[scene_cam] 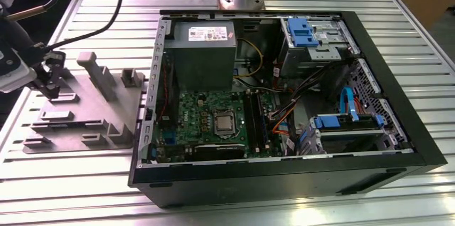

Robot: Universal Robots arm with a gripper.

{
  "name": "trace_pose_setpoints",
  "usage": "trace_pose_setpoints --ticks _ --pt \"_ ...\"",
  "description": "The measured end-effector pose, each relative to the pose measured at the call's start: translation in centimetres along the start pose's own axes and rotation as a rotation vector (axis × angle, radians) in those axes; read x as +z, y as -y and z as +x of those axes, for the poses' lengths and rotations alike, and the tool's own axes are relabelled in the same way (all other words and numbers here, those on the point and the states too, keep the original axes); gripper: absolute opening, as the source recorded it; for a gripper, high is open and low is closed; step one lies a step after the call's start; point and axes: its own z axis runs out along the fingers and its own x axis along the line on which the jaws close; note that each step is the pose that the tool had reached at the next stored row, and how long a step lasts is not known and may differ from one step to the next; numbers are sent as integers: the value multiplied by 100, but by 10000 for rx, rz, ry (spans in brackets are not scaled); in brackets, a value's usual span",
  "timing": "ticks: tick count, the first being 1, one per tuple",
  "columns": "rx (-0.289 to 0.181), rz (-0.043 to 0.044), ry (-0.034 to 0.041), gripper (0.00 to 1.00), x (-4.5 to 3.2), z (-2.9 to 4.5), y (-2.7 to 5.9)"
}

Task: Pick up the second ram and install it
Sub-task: 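Pick up the second ram and move it above second insertion slot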

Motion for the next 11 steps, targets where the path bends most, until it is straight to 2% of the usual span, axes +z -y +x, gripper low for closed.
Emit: trace_pose_setpoints --ticks 11 --pt "-2004 -62 -92 10 56 2 3"
